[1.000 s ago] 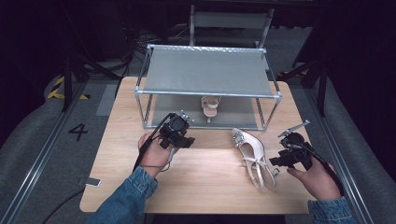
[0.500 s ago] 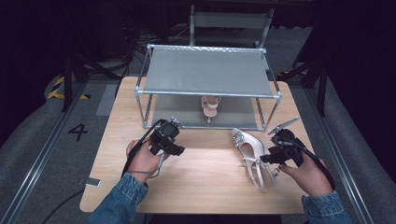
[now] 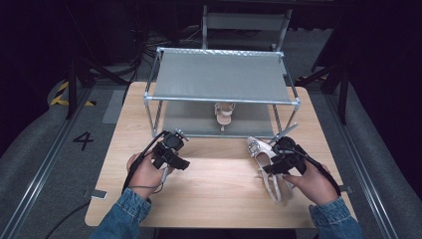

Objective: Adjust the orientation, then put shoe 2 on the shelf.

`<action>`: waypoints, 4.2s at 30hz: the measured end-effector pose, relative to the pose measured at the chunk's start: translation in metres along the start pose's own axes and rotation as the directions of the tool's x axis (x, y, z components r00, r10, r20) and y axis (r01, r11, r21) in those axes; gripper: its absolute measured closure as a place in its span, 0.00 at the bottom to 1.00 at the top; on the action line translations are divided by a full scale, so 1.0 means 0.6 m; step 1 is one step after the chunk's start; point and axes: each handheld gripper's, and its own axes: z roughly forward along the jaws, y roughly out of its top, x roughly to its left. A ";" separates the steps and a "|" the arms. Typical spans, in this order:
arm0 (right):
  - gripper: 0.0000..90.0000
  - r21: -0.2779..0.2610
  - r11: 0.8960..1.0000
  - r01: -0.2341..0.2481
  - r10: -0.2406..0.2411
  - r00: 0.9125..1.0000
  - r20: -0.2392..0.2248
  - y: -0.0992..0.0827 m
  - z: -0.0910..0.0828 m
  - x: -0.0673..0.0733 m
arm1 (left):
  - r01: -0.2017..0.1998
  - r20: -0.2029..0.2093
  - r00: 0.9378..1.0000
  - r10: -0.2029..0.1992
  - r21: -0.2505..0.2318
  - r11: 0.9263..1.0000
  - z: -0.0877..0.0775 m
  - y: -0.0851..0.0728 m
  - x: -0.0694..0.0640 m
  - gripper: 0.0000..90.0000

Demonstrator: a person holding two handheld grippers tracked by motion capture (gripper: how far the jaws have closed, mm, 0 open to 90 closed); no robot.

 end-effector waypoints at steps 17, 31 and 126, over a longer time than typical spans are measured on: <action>0.80 0.128 0.990 0.063 -0.060 0.998 -0.026 0.027 0.069 0.023 | 0.014 -0.004 1.000 -0.014 -0.003 1.000 -0.003 -0.012 0.009 0.48; 0.91 0.045 0.997 0.070 -0.072 0.997 0.033 0.010 0.000 0.026 | -0.003 0.004 1.000 0.003 0.010 1.000 0.004 -0.003 0.009 0.49; 0.95 -0.033 0.985 -0.170 0.174 0.973 0.151 -0.021 -0.007 -0.031 | 0.010 0.014 1.000 -0.011 0.045 0.999 0.021 -0.005 0.017 0.47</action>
